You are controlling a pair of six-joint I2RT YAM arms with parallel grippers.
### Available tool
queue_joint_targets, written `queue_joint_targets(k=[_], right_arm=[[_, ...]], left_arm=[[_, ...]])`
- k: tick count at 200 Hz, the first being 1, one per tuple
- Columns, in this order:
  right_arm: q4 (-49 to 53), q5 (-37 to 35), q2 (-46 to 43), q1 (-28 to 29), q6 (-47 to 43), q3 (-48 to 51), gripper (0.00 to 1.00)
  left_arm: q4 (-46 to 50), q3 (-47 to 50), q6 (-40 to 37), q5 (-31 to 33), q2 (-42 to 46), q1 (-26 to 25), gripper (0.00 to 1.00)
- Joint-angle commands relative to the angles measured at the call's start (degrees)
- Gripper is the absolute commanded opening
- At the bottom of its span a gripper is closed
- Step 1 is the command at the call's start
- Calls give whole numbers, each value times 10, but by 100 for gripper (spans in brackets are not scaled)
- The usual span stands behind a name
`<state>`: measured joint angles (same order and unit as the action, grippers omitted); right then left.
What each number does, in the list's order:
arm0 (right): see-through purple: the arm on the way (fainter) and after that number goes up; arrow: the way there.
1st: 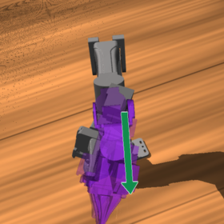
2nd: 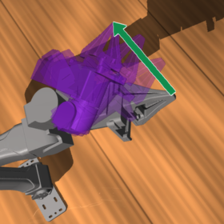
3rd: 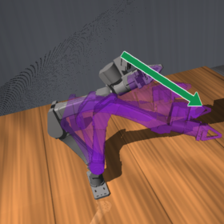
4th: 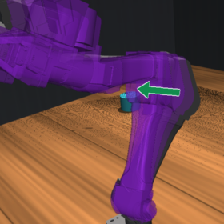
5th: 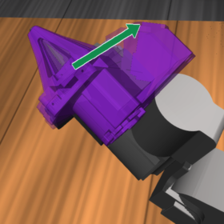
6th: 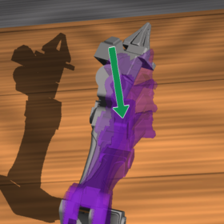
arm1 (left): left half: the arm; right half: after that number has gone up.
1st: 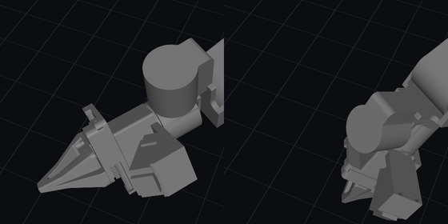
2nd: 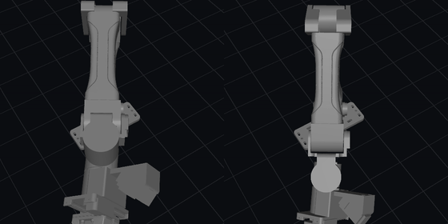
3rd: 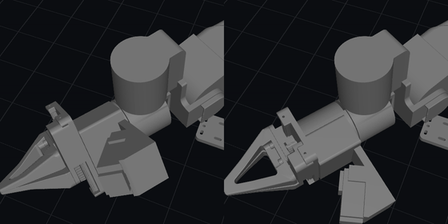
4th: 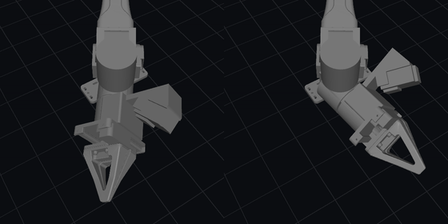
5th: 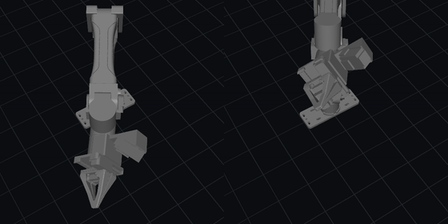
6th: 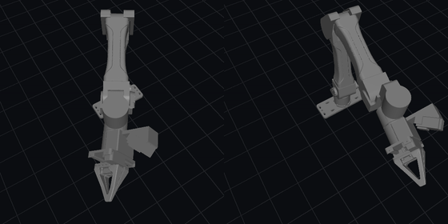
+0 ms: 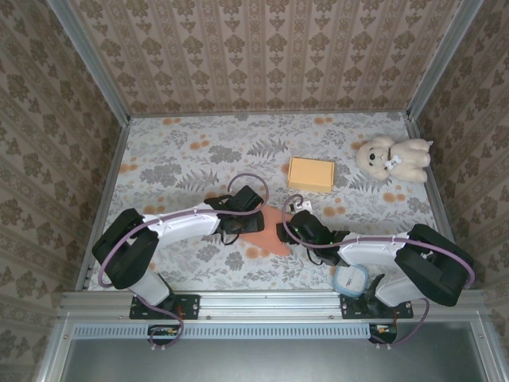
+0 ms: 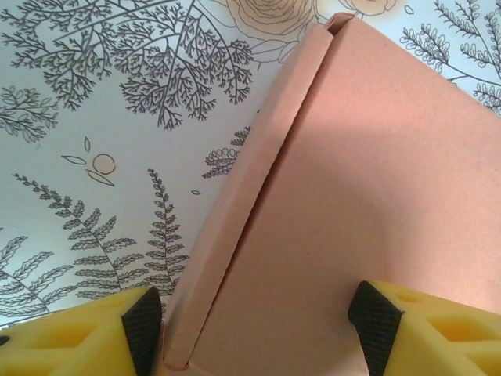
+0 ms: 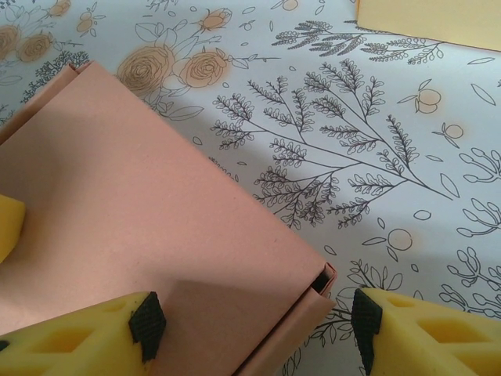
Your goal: Fold the paper box
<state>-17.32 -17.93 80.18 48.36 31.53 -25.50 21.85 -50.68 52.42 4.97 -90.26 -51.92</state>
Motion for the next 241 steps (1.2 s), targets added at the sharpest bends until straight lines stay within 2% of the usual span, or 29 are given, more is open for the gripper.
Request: queue_joint_targets(k=[1,16,49,125,174,212,241], right_arm=[[36,-3,-1,-2,0,8,69],[33,-3,-1,-1,1,10,69],[29,1,0,-1,3,10,68],[60,-23,-1,0,-4,5,72],[107,-16,-82,3,-8,4,73],[126,-5,-149,5,-13,21,73],[114,10,-152,5,-10,33,71]], left_arm=[[76,32,16,-105,-26,-2,65],[74,33,23,-128,-25,2,61],[112,14,15,-103,-12,6,61],[108,4,3,-99,-12,16,67],[136,-14,-9,-81,7,19,75],[130,-12,-14,-73,26,22,75],[127,-11,-11,-79,36,22,75]])
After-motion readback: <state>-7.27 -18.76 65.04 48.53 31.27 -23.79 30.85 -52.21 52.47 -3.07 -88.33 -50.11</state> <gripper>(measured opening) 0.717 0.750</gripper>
